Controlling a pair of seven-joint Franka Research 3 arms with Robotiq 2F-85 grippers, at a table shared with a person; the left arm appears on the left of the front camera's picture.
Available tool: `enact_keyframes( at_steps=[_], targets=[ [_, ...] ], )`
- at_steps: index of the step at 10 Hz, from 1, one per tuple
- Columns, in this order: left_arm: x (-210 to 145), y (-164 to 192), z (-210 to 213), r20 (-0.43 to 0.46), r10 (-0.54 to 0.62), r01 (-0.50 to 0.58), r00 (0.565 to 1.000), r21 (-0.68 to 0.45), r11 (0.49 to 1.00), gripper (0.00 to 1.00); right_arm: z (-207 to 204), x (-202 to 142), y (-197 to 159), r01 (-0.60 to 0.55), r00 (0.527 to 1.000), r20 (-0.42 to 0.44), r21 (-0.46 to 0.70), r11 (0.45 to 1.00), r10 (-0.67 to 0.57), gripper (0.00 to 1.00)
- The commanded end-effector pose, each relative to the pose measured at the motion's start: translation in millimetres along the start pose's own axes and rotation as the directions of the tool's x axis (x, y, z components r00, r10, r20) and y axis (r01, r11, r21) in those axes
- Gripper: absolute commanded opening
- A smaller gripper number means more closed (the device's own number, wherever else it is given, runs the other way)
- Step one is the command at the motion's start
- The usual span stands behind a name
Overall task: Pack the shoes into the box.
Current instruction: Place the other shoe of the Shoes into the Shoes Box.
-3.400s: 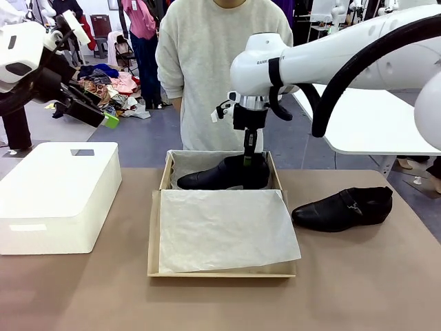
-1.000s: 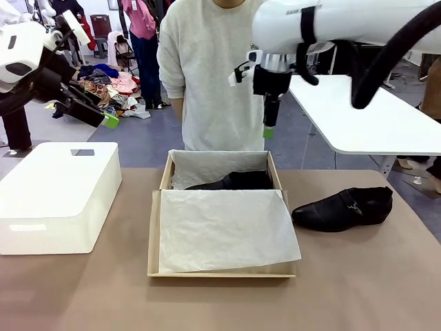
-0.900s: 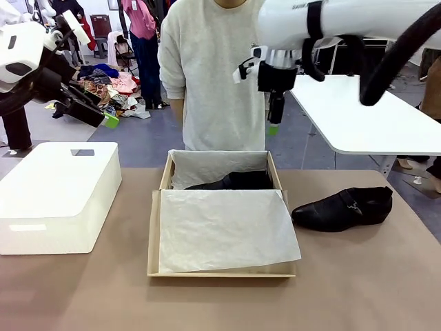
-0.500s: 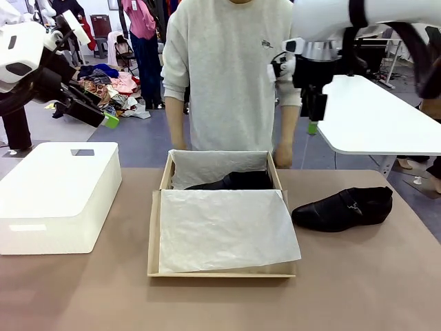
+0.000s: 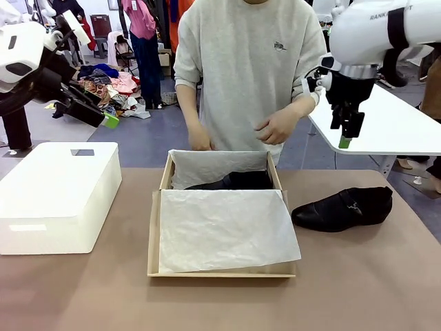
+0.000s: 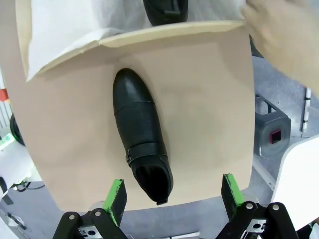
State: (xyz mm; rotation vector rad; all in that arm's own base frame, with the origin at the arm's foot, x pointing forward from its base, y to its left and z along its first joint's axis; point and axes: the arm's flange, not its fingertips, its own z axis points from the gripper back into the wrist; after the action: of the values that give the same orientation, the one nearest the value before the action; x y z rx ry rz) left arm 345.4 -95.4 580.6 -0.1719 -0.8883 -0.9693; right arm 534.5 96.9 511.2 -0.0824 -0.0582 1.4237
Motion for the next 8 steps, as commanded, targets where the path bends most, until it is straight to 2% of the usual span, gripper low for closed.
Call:
enact_keyframes(
  at_steps=[1,2,3,8],
  targets=[
    [0.0,1.3,-1.2,0.015,-0.005,0.005,1.0,0.001,1.0,1.0,-8.0,-5.4,2.8,-0.006,0.999,0.044,-0.012,1.0,0.007,1.0],
    [0.0,1.3,-1.2,0.015,-0.005,0.005,1.0,0.001,1.0,1.0,-9.3,1.2,-1.1,-0.01,0.999,0.041,-0.006,1.0,0.01,1.0],
    [0.0,1.3,-1.2,0.015,-0.005,0.005,1.0,0.001,1.0,1.0,-6.2,-3.7,0.2,0.007,1.0,0.002,0.004,1.0,-0.007,1.0],
    [0.0,1.3,-1.2,0.015,-0.005,0.005,1.0,0.001,1.0,1.0,-6.2,-3.7,0.2,0.007,1.0,0.002,0.004,1.0,-0.007,1.0]
  ],
)
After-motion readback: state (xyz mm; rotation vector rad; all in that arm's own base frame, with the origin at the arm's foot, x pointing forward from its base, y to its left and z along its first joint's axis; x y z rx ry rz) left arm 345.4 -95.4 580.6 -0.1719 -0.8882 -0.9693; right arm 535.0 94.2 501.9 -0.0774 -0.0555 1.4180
